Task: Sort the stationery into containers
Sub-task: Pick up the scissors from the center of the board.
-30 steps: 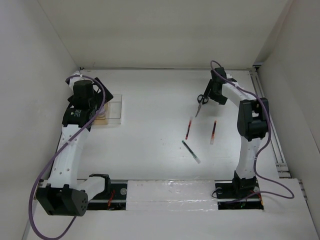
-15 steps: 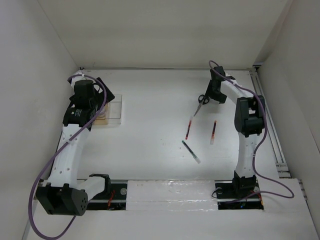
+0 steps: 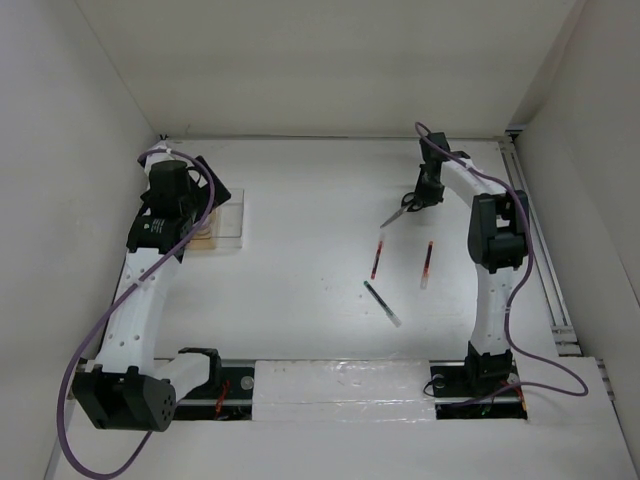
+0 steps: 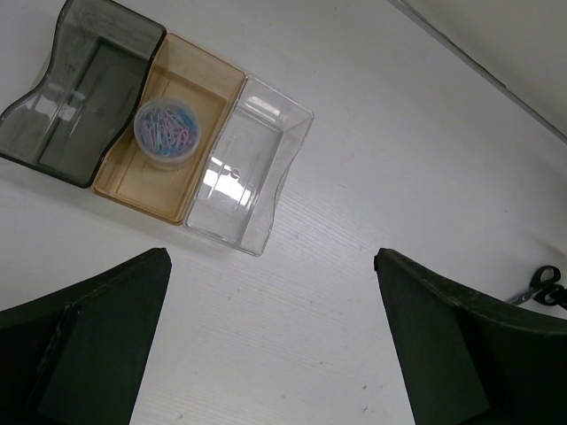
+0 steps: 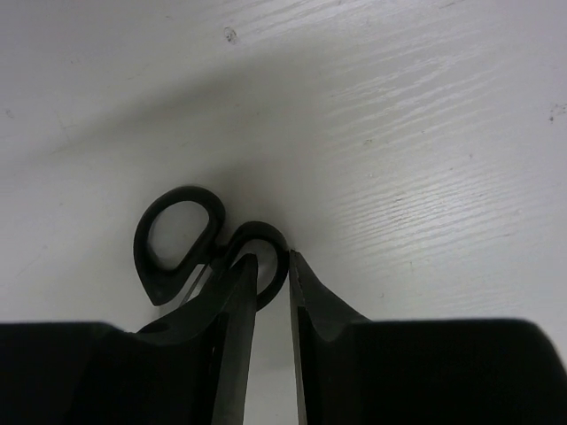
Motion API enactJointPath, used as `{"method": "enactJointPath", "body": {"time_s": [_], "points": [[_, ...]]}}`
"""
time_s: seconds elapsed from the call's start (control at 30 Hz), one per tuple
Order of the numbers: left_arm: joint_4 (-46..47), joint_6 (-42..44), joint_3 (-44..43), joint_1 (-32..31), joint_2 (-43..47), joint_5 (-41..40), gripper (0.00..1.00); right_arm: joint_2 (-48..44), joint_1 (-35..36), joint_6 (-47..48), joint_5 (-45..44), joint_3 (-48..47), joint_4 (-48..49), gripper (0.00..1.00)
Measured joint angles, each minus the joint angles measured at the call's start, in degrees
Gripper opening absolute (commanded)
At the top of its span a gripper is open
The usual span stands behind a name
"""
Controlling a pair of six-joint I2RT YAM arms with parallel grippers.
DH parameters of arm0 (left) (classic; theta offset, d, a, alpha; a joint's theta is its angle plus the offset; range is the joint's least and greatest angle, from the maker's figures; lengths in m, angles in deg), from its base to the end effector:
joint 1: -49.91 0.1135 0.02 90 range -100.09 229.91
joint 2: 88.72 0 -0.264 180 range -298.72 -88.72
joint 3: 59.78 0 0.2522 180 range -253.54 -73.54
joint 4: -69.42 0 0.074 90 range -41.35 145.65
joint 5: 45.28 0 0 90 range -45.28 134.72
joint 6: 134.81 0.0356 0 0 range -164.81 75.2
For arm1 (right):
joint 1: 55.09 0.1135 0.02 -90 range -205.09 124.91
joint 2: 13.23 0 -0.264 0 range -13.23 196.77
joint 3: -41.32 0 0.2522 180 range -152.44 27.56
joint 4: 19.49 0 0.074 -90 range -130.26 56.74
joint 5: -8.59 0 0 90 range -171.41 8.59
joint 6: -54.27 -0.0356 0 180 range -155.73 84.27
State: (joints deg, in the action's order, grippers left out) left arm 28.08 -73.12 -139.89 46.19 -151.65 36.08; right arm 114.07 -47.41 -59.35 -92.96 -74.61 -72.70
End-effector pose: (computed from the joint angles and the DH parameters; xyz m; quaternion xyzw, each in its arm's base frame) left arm 0.2403 -0.0103 0.3784 -0.2182 0.8091 -0.0887 0.5383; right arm 0.4707 0.0563 0.1754 0.1565 0.9581 -0.0355 0.2373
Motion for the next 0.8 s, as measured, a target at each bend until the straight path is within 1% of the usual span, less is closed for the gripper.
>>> {"method": "enactJointPath", "body": {"time_s": [0.17, 0.2, 0.23, 0.3, 0.33, 0.37, 0.5, 0.6, 0.7, 0.8], "points": [[0.0, 0.0, 0.2, 0.0, 0.0, 0.2, 1.00, 0.0, -0.6, 1.0, 2.7, 0.0, 0.0, 0.27], [0.0, 0.0, 0.2, 0.0, 0.0, 0.3, 1.00, 0.2, -0.7, 1.2, 3.2, 0.0, 0.0, 0.25], [0.0, 0.1, 0.2, 0.0, 0.0, 0.5, 1.00, 0.4, -0.9, 1.5, 3.7, -0.2, -0.1, 0.15], [0.1, 0.3, 0.2, 0.0, 0.0, 0.9, 1.00, 0.7, -1.3, 2.0, 4.6, -0.9, -0.3, 0.08], [0.1, 0.4, 0.2, 0.0, 0.0, 1.1, 1.00, 0.9, -1.6, 2.2, 5.2, -1.2, -0.5, 0.02], [0.1, 0.4, 0.2, 0.0, -0.1, 1.3, 1.00, 1.0, -1.8, 2.3, 5.6, -1.3, -0.7, 0.00], [0.5, 0.9, 0.2, 0.0, -0.5, 3.5, 1.00, 1.0, -2.1, 2.6, 6.5, -1.6, -1.0, 0.00], [1.7, 1.5, 0.2, -0.2, -1.0, 8.3, 1.00, 1.0, -2.0, 2.7, 6.4, -1.4, -0.6, 0.00], [2.8, 2.3, -0.3, -2.6, -2.2, 13.2, 1.00, 0.3, -1.7, 2.6, 6.4, 0.2, 1.2, 0.00], [3.3, 2.6, -2.4, -5.9, -5.2, 18.1, 1.00, -1.9, -0.9, 2.1, 6.4, 3.5, 3.7, 0.00]]}}
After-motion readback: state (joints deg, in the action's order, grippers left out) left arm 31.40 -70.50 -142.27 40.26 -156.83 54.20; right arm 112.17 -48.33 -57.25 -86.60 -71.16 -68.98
